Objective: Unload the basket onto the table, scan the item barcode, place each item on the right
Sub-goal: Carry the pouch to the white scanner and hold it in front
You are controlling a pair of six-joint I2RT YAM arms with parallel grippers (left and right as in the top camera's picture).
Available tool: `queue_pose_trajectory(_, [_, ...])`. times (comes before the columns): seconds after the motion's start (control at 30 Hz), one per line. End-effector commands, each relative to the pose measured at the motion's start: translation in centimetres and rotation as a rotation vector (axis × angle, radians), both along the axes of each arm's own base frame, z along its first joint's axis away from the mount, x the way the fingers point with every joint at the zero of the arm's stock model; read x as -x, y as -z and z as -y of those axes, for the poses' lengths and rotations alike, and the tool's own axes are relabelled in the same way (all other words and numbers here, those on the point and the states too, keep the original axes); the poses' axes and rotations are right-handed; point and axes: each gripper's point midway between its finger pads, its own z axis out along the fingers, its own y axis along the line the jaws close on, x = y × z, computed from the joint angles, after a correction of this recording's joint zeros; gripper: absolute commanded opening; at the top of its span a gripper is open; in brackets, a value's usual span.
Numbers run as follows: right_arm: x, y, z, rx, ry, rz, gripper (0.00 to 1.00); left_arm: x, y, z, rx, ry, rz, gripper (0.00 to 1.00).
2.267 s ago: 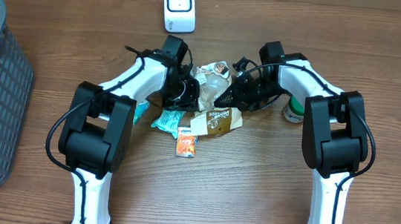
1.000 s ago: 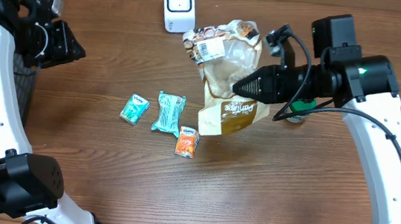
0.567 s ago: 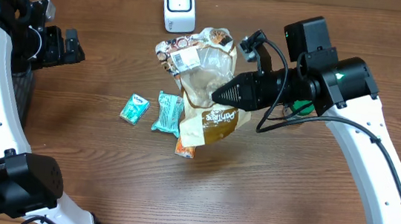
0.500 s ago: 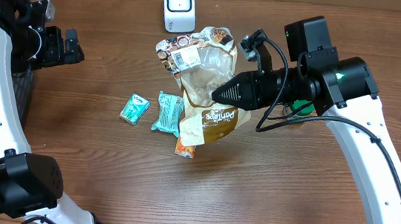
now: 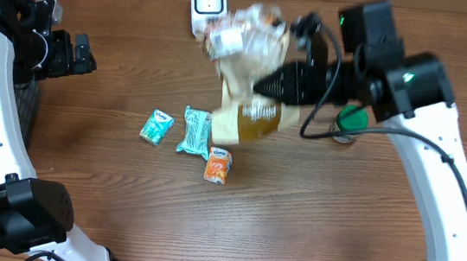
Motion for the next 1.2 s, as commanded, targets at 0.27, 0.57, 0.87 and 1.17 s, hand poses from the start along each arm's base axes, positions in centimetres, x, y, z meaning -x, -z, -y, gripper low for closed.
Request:
queue_pose_trajectory(0.27, [-15.4,0.5,-0.8,0.641,0.366,0.567,0.04,0.0,-0.3,-0.2,-0.011,0.010,0.011,1.00])
queue_pose_trajectory(0.57, [-24.1,8.7,-1.9,1.028,0.422,0.780,0.04,0.0,-0.3,-0.2,-0.011,0.010,0.011,1.00])
queue_pose_trajectory(0.87, [-28.2,14.0,-5.1,1.129,0.280,0.936,0.04,0.0,-0.3,-0.2,-0.011,0.010,0.011,1.00])
queue_pose_trajectory(1.17, [-28.6,17.8,-5.1,1.168,0.261,0.905,0.04,0.0,-0.3,-0.2,-0.011,0.010,0.011,1.00])
